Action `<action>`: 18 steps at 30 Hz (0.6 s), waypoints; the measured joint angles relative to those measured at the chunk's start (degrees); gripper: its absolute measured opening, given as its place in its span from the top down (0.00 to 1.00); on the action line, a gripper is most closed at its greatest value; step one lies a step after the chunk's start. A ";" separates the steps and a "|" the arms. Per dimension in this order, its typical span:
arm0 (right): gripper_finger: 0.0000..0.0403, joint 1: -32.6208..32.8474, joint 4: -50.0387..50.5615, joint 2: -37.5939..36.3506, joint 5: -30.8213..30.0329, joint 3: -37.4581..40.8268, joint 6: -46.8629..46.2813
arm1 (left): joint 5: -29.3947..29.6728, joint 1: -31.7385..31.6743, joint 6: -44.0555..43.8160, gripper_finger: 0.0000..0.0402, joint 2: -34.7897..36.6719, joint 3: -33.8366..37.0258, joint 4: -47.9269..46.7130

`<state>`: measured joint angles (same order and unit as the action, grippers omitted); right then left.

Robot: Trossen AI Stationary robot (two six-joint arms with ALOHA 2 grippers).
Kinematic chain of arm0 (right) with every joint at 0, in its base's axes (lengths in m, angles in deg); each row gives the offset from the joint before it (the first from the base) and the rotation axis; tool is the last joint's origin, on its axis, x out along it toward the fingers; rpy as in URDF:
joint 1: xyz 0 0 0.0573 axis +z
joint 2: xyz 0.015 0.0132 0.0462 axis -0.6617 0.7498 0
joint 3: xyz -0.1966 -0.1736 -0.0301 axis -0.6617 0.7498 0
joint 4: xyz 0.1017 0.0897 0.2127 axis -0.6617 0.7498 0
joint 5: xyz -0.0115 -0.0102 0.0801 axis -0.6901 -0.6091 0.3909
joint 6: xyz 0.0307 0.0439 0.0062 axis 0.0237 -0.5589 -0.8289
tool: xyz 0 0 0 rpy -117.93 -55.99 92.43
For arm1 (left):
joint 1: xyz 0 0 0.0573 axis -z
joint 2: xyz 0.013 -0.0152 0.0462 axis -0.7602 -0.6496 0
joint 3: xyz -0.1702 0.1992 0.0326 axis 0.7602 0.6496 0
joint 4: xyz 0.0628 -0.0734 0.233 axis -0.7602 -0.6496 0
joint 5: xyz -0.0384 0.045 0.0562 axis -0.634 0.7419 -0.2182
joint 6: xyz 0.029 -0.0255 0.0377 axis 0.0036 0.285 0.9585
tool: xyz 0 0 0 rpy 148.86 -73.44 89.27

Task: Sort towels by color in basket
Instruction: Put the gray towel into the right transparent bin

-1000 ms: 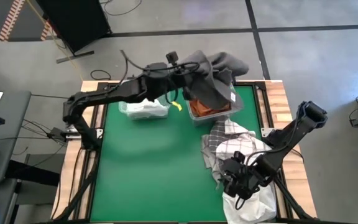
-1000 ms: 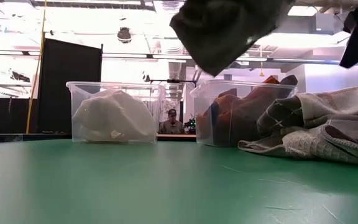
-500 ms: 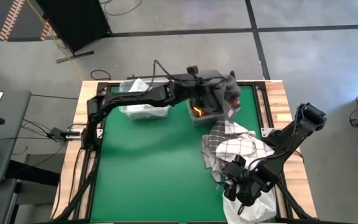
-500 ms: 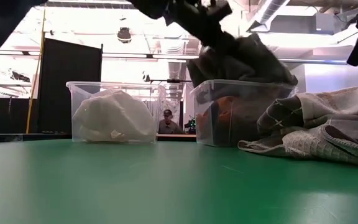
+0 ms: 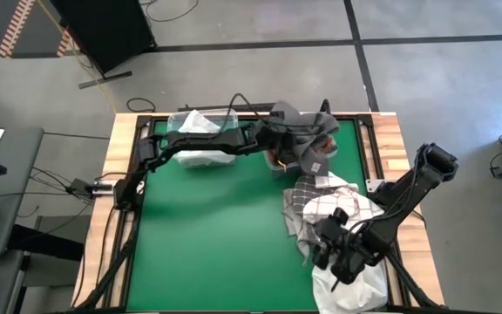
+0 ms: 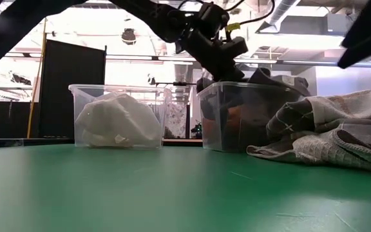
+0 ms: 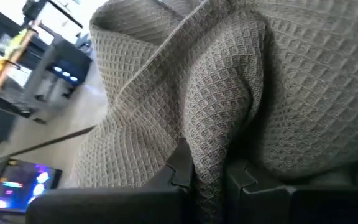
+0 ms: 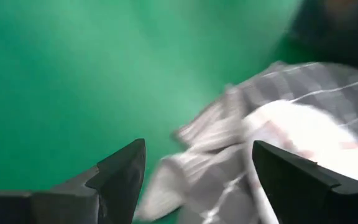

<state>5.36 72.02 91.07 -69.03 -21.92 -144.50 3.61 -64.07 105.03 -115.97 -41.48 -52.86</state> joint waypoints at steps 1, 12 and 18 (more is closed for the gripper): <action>0.20 -0.38 1.75 -0.37 -1.10 0.00 -1.03 | -0.76 -0.18 -0.78 0.95 0.02 0.00 -0.39; 0.20 -8.07 21.12 -7.23 -14.83 -0.04 -7.76 | -6.69 -1.30 -6.23 0.83 0.03 0.00 -3.40; 0.20 -16.25 23.13 -10.95 -17.95 -0.07 -0.86 | -6.75 -1.30 -6.88 0.72 0.04 0.00 -3.49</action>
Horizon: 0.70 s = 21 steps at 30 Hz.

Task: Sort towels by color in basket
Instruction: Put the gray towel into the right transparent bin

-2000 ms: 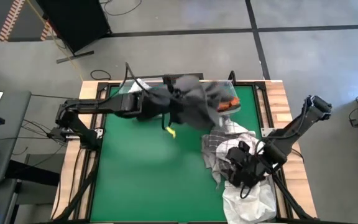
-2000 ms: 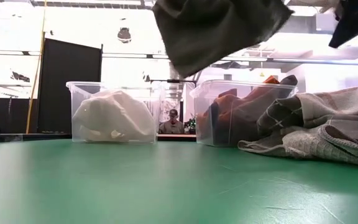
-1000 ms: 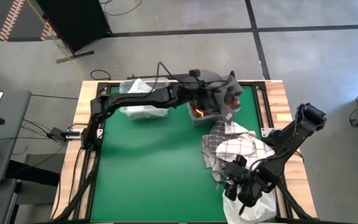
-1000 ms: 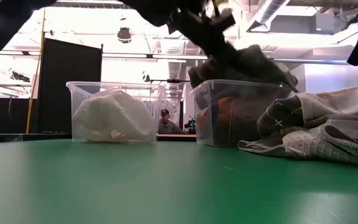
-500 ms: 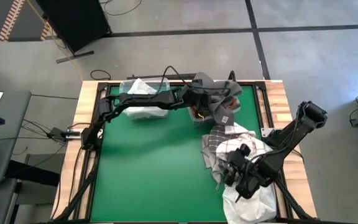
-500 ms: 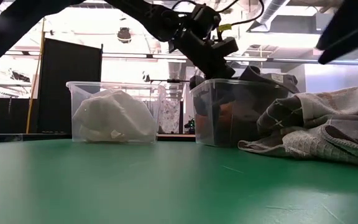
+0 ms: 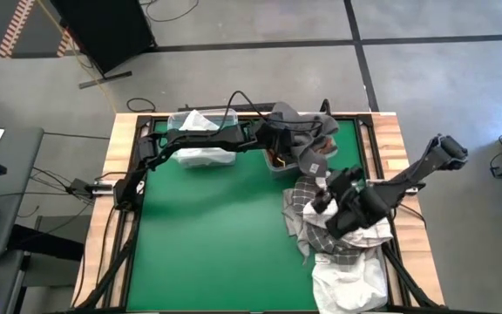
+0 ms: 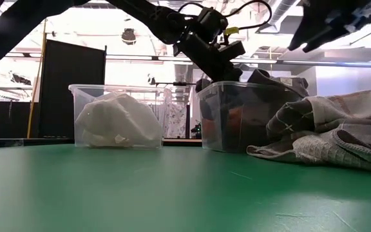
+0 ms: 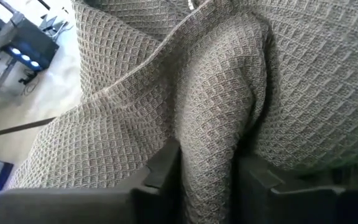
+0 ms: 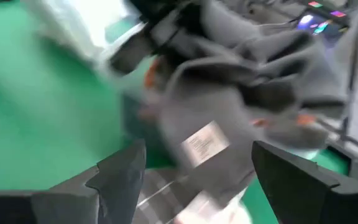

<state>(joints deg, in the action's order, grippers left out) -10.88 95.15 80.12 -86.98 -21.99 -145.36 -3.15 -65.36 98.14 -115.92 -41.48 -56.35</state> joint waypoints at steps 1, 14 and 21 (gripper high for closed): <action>0.20 -1.27 -0.06 -0.55 -0.62 0.00 1.34 | -0.02 0.00 -0.18 0.71 0.00 0.00 0.00; 0.20 -17.95 -12.25 -4.23 -3.36 2.01 22.07 | -2.16 0.02 -2.17 0.64 0.72 0.04 0.57; 0.20 -25.46 -25.80 -4.64 2.02 3.19 38.57 | -5.01 -0.02 -4.30 0.64 2.19 0.04 -0.27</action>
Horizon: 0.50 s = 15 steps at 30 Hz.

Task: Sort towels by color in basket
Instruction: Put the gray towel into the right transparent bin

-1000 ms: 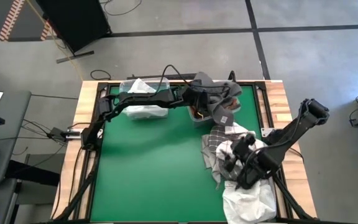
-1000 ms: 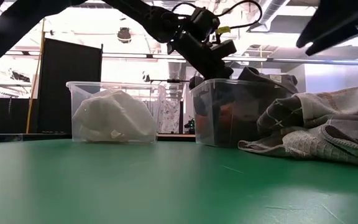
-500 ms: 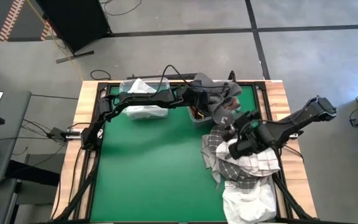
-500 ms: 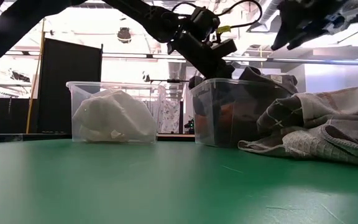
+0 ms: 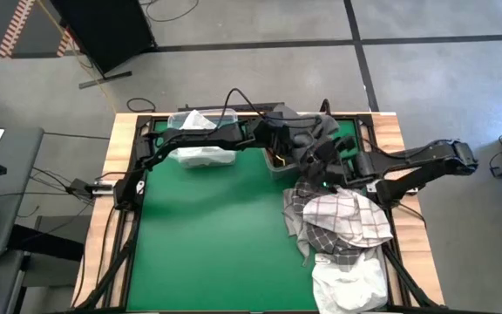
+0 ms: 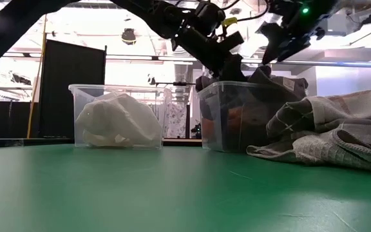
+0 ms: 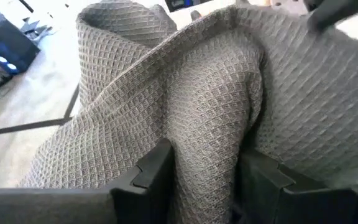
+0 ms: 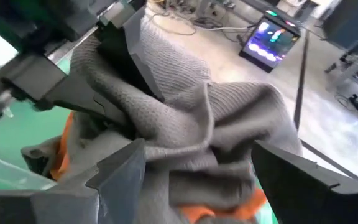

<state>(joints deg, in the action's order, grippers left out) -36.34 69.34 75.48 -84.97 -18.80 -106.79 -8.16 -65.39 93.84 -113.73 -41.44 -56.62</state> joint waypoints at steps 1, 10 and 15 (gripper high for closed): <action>0.20 -1.12 -1.85 0.12 1.27 0.00 2.70 | -0.69 -0.04 0.00 0.64 0.18 0.00 -0.45; 0.20 -13.98 -10.19 0.69 14.36 0.02 16.81 | -2.64 -0.40 -1.07 0.64 3.23 0.00 -3.69; 0.20 -20.83 -13.64 0.75 24.27 0.02 20.76 | -2.64 -0.44 -1.07 0.64 4.16 0.00 -5.79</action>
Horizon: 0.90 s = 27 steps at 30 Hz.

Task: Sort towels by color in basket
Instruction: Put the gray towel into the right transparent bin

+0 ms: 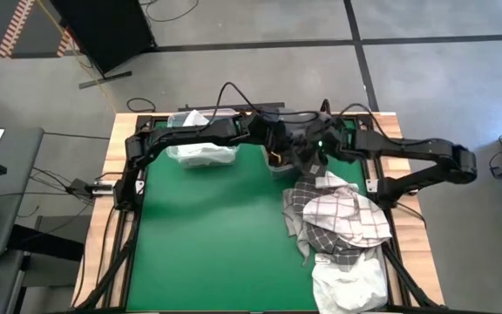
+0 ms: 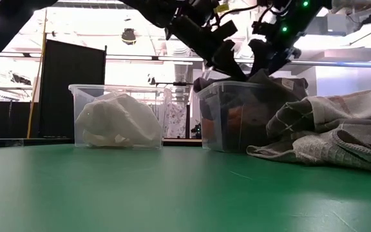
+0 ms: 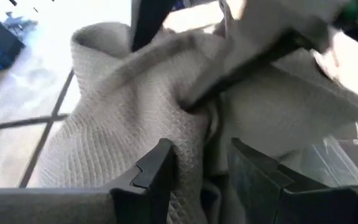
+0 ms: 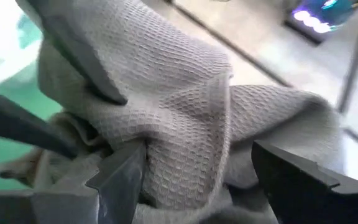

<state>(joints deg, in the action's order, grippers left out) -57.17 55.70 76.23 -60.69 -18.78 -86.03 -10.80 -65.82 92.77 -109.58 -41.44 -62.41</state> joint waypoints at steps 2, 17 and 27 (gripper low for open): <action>0.20 -1.99 -1.31 1.05 4.58 -0.02 0.42 | 0.00 0.00 0.01 0.64 0.14 0.00 -0.40; 0.20 -5.56 -7.80 18.67 15.63 -0.42 0.16 | 0.66 -0.03 0.39 0.64 1.99 0.00 -11.63; 0.20 -7.96 -10.82 19.03 24.44 -0.12 -0.79 | 0.68 0.63 0.48 0.64 9.31 0.00 -20.61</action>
<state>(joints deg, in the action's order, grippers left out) -65.13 44.89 95.25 -36.26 -18.89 -86.81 -10.12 -65.19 93.25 -100.27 -41.44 -83.02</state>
